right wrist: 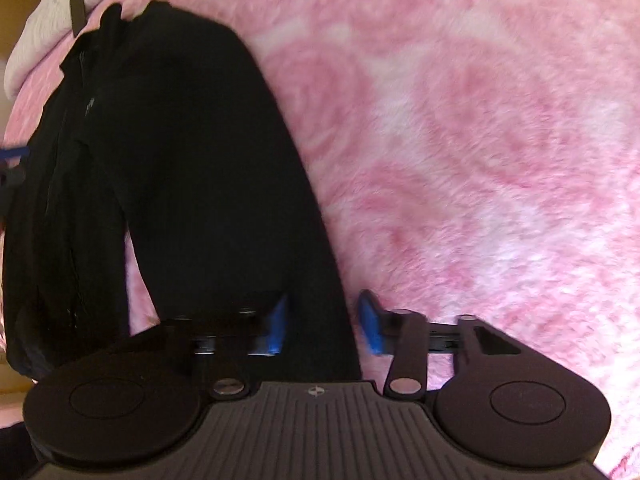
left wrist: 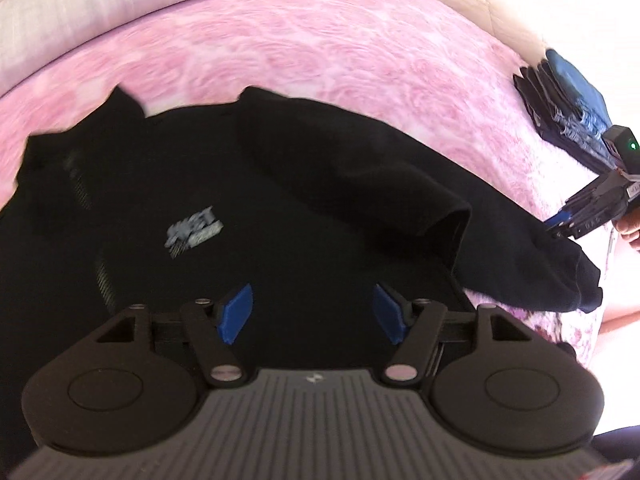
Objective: Fold clothes
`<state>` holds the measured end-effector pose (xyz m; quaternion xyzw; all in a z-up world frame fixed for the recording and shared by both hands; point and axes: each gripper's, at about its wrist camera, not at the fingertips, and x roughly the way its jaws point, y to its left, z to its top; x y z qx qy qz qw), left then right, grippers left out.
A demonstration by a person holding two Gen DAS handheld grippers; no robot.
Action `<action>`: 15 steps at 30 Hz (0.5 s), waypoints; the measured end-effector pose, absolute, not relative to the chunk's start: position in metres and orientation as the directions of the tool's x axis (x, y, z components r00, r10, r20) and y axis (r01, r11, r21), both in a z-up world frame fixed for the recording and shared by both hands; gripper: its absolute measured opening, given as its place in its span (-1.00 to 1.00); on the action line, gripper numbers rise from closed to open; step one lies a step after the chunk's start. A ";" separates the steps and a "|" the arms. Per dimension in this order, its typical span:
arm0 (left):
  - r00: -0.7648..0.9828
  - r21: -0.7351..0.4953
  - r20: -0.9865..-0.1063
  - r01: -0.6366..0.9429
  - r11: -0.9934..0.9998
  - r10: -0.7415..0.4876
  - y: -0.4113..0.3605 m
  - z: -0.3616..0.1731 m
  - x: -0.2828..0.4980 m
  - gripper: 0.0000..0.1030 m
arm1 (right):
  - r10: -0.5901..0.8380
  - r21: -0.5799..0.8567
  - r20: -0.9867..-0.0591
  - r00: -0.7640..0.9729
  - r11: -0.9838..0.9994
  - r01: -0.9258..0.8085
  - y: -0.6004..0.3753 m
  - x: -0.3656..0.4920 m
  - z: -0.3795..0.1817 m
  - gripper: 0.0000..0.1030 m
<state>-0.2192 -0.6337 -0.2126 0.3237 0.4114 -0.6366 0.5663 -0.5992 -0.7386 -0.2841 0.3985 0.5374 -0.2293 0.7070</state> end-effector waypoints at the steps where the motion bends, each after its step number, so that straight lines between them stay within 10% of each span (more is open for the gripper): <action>1: -0.143 -0.144 -0.882 0.989 -0.032 -0.450 -0.641 -0.214 -0.220 0.23 | 0.107 0.309 -0.945 0.308 0.593 0.743 -0.739 -0.598 -0.284 -0.74; 3: -0.134 -0.132 -0.884 0.991 -0.038 -0.448 -0.653 -0.215 -0.223 0.23 | 0.113 0.294 -0.951 0.288 0.625 0.723 -0.741 -0.595 -0.284 -1.00; 15: -0.106 -0.115 -0.873 0.993 -0.011 -0.476 -0.712 -0.228 -0.229 0.30 | -0.227 -0.089 -0.969 0.099 0.691 0.717 -0.858 -0.613 -0.196 -1.00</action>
